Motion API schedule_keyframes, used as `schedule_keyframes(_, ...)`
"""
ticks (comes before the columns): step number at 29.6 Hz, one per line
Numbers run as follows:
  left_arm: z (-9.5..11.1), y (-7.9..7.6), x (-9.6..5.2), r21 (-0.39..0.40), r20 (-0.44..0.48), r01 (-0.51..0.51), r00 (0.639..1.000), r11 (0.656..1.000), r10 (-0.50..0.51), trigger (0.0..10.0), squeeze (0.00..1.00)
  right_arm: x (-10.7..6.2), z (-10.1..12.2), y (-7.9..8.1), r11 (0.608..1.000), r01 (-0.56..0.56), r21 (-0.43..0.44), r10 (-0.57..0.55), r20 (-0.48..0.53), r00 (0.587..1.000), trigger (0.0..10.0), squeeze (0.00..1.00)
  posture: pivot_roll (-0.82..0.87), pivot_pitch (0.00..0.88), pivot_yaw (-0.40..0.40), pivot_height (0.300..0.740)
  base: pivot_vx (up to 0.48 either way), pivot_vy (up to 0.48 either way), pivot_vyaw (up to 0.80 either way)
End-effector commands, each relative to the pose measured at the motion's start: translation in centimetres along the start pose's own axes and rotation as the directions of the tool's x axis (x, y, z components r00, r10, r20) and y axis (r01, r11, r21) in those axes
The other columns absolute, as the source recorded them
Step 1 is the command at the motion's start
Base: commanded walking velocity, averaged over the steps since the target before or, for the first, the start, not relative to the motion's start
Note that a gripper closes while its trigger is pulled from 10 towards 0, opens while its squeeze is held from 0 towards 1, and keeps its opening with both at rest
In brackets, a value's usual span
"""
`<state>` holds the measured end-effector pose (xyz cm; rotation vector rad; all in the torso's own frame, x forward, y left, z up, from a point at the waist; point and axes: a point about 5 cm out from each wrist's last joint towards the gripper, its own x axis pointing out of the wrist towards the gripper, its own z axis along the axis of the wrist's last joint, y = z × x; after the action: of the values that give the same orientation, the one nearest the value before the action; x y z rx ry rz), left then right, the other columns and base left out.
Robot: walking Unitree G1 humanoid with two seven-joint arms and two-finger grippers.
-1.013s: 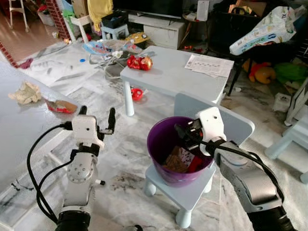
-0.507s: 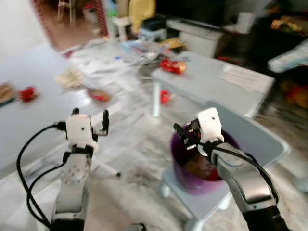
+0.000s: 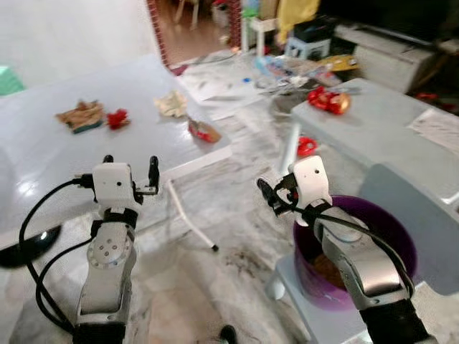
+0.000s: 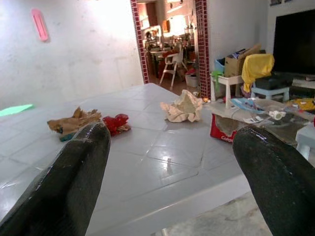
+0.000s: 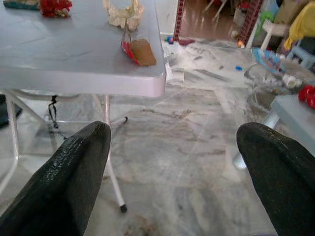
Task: Picking trash to rubbish bin
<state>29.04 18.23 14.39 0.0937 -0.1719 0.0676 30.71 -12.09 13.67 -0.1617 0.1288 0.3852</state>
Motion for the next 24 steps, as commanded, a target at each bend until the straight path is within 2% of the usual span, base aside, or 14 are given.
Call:
schedule_keyframes(1, 0.2, 0.7, 0.1, 0.019, -0.001, -0.014, 1.0, 1.0, 0.014, 10.0, 0.0, 0.4, 0.5, 0.3, 1.0, -0.018, 0.001, 0.018, 0.019, 1.0, 10.0, 0.49, -0.04, 0.0, 0.045, 0.74, 0.0, 0.0, 0.8)
schedule_keyframes(4, 0.2, 0.8, 0.2, 0.021, -0.003, -0.014, 1.0, 1.0, 0.014, 10.0, 0.0, 0.5, 0.7, 0.4, 1.0, -0.025, 0.0, 0.025, 0.03, 0.999, 10.0, 0.46, -0.04, 0.0, 0.044, 0.74, 0.0, 0.0, 0.67)
schedule_keyframes(5, 0.2, 0.9, 0.2, 0.023, -0.004, -0.016, 1.0, 1.0, 0.016, 10.0, 0.0, 0.5, 0.7, 0.4, 1.0, -0.026, 0.007, 0.026, 0.033, 0.999, 10.0, 0.24, -0.04, 0.0, 0.044, 0.74, 0.0, 0.0, 0.0)
schedule_keyframes(6, 0.2, 0.9, 0.2, 0.024, -0.005, -0.017, 1.0, 1.0, 0.017, 10.0, 0.0, 0.6, 0.7, 0.4, 1.0, -0.026, 0.007, 0.026, 0.034, 0.999, 10.0, 0.24, -0.04, 0.0, 0.044, 0.74, 0.0, 0.0, 0.0)
schedule_keyframes(7, 0.2, 0.9, 0.1, 0.025, -0.006, -0.016, 1.0, 1.0, 0.017, 10.0, 0.0, 0.6, 0.7, 0.4, 1.0, -0.027, 0.007, 0.026, 0.033, 0.999, 10.0, 0.07, -0.04, 0.0, 0.044, 0.74, 0.0, 0.0, 0.0)
schedule_keyframes(10, 0.1, 1.0, 0.1, 0.024, -0.012, -0.019, 1.0, 1.0, 0.019, 10.0, 0.0, 0.7, 0.6, 0.4, 1.0, -0.03, 0.006, 0.03, 0.035, 0.999, 10.0, 0.05, -0.04, 0.0, 0.043, 0.74, 0.0, 0.0, 0.0)
schedule_keyframes(11, 0.1, 1.0, 0.2, 0.028, -0.012, -0.016, 1.0, 0.999, 0.017, 10.0, 0.0, 0.7, 0.7, 0.5, 0.999, -0.033, 0.004, 0.033, 0.038, 0.999, 10.0, 0.0, -0.04, 0.0, 0.043, 0.74, 0.0, 0.0, 0.0)
schedule_keyframes(17, 0.0, 1.1, 0.3, 0.021, -0.018, -0.019, 1.0, 1.0, 0.019, 10.0, 0.0, 1.0, 1.3, 0.5, 0.999, -0.028, -0.017, 0.029, 0.071, 0.997, 10.0, 0.0, -0.04, 0.0, 0.04, 0.74, 0.0, 0.0, 0.0)
schedule_keyframes(22, 0.1, 1.1, 0.3, 0.025, -0.014, -0.022, 1.0, 0.999, 0.022, 10.0, 0.0, 1.0, 1.4, 0.4, 1.0, -0.021, -0.008, 0.022, 0.079, 0.997, 10.0, 0.0, -0.03, 0.0, 0.037, 0.74, 0.0, 0.0, 0.8)
schedule_keyframes(24, -0.1, 1.2, 0.1, 0.019, -0.024, -0.031, 0.999, 0.999, 0.032, 10.0, 0.0, 1.0, 1.5, 0.6, 1.0, -0.028, 0.002, 0.028, 0.086, 0.996, 10.0, 0.0, -0.03, 0.0, 0.036, 0.74, 0.0, 0.0, 0.0)
